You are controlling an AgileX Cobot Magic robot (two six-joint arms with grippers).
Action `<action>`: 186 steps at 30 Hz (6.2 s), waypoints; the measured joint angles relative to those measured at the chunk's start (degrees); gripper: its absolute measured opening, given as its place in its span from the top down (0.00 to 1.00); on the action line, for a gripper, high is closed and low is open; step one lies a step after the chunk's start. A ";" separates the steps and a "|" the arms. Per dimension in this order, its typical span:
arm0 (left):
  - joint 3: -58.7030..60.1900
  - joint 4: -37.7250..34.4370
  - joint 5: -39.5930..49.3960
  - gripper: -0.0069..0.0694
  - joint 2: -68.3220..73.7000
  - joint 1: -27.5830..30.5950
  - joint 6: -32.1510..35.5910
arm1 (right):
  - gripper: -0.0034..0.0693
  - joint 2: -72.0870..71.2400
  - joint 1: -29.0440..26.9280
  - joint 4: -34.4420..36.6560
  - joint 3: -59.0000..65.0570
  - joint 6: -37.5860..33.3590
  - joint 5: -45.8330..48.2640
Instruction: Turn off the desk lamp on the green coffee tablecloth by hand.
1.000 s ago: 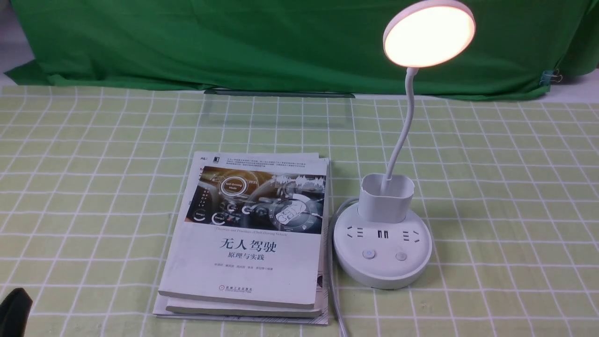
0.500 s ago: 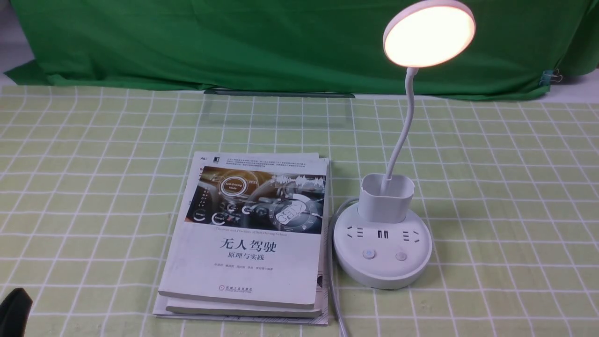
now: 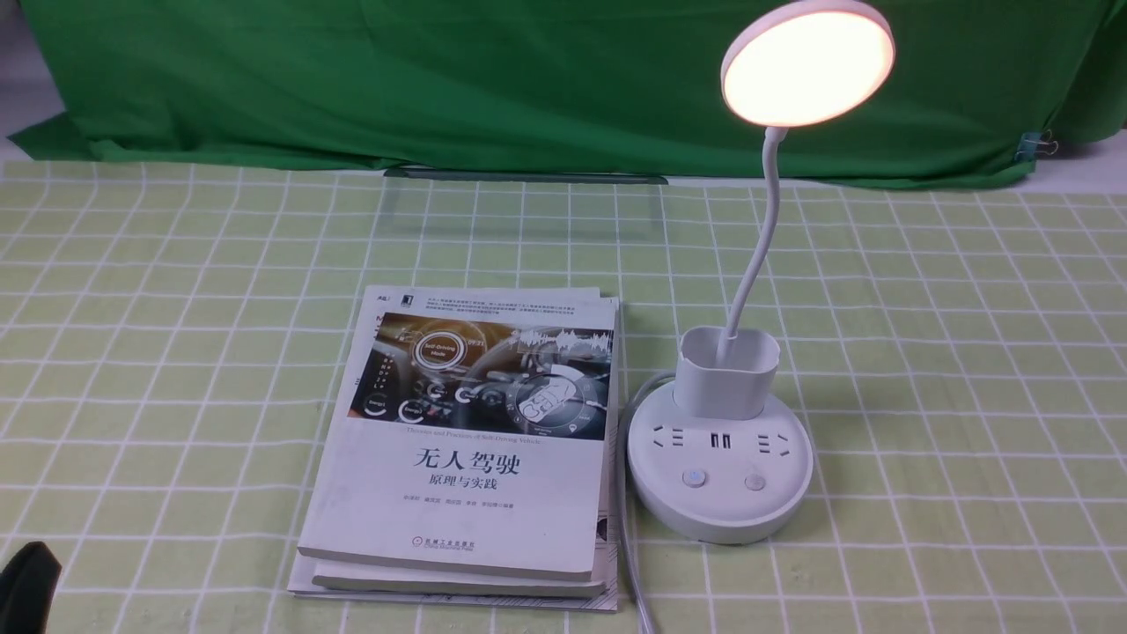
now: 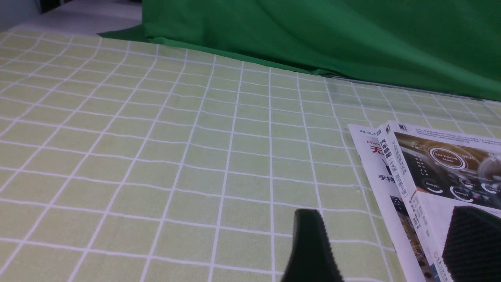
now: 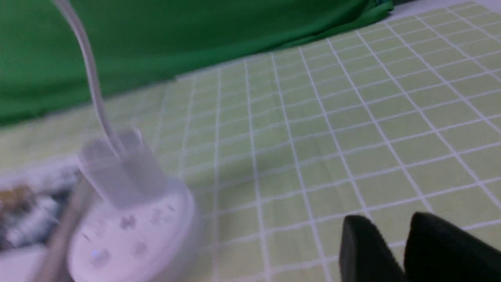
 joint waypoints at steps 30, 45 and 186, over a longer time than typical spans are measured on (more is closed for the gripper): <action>0.00 0.00 0.00 0.37 0.00 0.00 0.00 | 0.88 48.56 12.17 -2.27 -41.23 -12.81 40.58; 0.00 0.00 0.00 0.37 0.00 0.00 0.00 | 0.88 74.14 17.29 -2.87 -51.17 -15.66 38.95; 0.00 0.00 0.00 0.37 0.00 0.00 0.00 | 0.88 58.16 27.90 -0.35 -46.24 -17.09 34.57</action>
